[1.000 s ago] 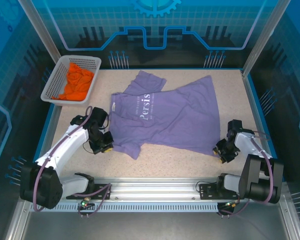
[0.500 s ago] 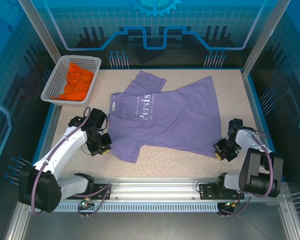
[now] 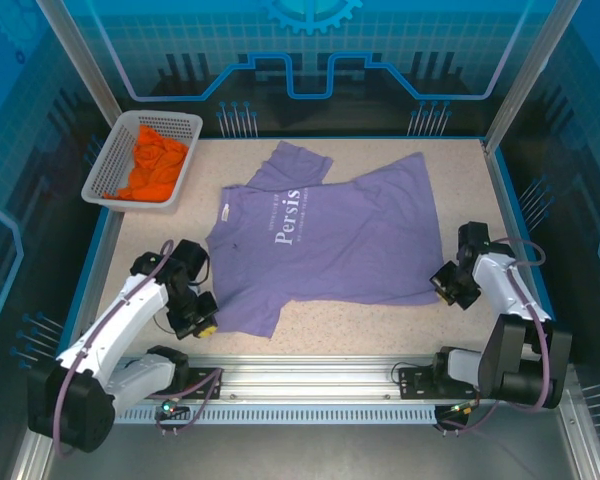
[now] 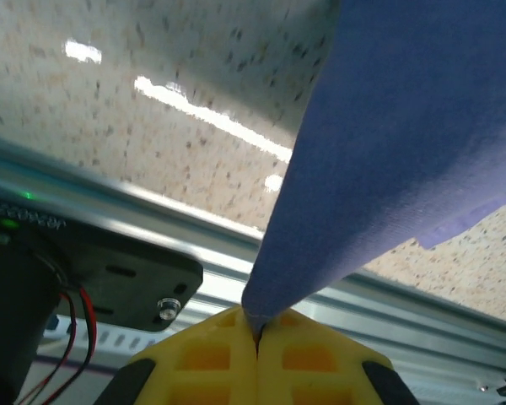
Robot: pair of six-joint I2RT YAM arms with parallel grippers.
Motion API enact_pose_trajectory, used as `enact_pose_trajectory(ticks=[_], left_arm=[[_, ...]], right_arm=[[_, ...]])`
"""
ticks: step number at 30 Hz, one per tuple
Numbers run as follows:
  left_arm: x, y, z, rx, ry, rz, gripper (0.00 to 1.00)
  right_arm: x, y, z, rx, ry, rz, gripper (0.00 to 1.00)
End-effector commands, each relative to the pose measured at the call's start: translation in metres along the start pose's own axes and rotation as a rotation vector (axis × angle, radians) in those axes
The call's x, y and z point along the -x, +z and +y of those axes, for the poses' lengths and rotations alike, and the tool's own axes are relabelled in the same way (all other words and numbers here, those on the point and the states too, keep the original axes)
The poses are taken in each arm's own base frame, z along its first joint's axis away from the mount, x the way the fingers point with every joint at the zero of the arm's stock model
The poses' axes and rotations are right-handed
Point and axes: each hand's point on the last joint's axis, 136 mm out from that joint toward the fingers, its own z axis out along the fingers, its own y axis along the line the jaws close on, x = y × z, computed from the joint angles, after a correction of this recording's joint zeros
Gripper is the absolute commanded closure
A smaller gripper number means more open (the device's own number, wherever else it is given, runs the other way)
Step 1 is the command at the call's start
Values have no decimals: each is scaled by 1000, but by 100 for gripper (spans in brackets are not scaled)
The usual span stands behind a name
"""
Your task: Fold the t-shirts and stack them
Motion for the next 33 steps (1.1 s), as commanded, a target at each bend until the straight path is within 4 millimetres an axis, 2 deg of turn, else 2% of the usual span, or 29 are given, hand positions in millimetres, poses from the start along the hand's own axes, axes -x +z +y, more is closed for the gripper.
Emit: enact_pose_trajectory(ticks=[1,7,12,16,20,24,28,33], left_arm=[[-26,3,6,9,-61,111,100],[-28,6,0,16,-70,141,100],[-5,-13,-15,41,-17,63,100],[29,-42,-49,23,40,-43,100],[68,-69,-94,-78,31,-117,100],[109,-86,-136,-183,31,-157,100],[146,-92,-161,-193,65,-147,100],[192,-79,-174,-199,33,-103,100]], right_arm=[[-11,-11,-21,-81,-30,-4,100],[-17,-14,-32,-93,-1,-31,100],[-1,-24,-21,-75,-26,-89,100],[17,-38,1,-45,-70,-143,100],[41,-54,28,-37,-125,-186,100],[63,-56,56,-44,-190,-190,100],[86,-49,85,-60,-251,-163,100],[116,-29,111,-109,-316,-126,100]])
